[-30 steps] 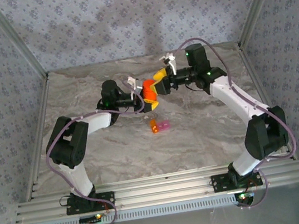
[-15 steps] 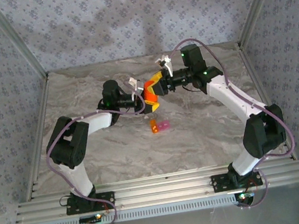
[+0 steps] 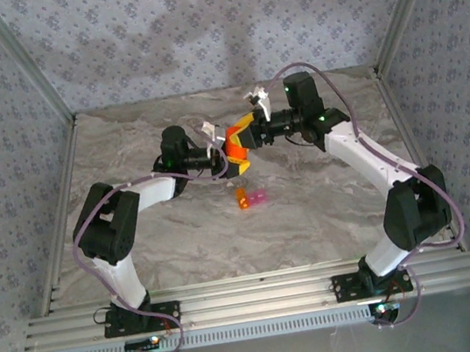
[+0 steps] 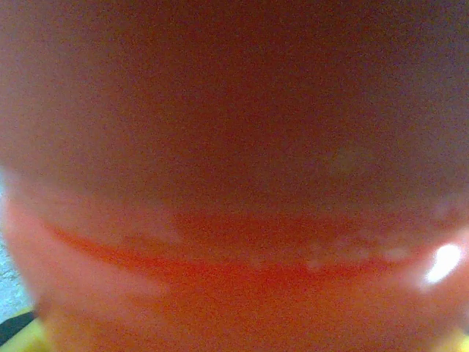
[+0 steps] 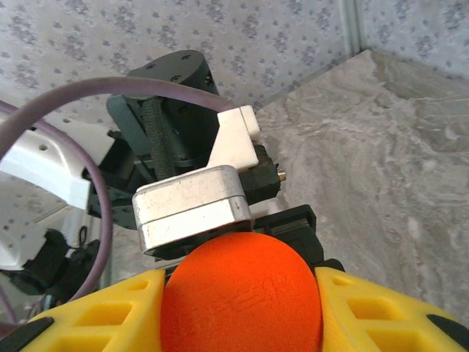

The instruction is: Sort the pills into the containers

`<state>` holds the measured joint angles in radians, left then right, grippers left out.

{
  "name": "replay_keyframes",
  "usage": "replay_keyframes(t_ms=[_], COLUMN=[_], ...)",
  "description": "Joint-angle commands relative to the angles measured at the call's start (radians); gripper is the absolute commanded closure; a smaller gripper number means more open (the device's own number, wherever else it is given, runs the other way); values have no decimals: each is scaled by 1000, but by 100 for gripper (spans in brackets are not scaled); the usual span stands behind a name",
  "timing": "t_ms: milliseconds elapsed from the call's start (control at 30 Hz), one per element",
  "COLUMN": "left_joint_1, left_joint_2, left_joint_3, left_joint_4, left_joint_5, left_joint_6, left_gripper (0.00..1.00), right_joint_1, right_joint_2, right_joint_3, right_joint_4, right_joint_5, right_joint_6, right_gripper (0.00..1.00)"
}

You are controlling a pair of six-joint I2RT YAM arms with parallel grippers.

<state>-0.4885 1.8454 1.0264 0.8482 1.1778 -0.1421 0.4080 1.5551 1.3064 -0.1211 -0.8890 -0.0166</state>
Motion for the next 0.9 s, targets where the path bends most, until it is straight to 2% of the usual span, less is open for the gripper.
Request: replay_keyframes(t_ms=[0,133,233,333,433,533,600,700,867], left_joint_1=[-14,-15,-13,-15,-15,-11,-10,-8,-9], left_joint_2=[-51,-54,-52,-49,-45,-38,-34,-29,-22], left_joint_3=[18,12,11,13,14,13,14,20,35], left_joint_4=[130,159,167,161,157,152,148,139,118], left_joint_5=[-44,-72,-77,-77,-75,-66,-55,-32,4], left_joint_6=[-20,-29,-33,-31,-30,-28,-30,-33,-45], left_gripper=[100,100,100,100,100,100,100,100,100], right_joint_1=[53,83,88,86,68,33,3,-48,-116], right_joint_2=[-10,-41,-51,-50,-52,-70,-87,-108,-93], right_joint_3=[-102,-233,-281,-265,-221,-181,-159,-135,-69], right_joint_4=[68,203,293,290,256,223,192,154,74], right_joint_5=[183,337,351,328,266,171,111,17,-103], right_joint_6=[110,228,287,282,257,218,181,134,55], right_gripper=[60,60,60,59,52,36,30,26,25])
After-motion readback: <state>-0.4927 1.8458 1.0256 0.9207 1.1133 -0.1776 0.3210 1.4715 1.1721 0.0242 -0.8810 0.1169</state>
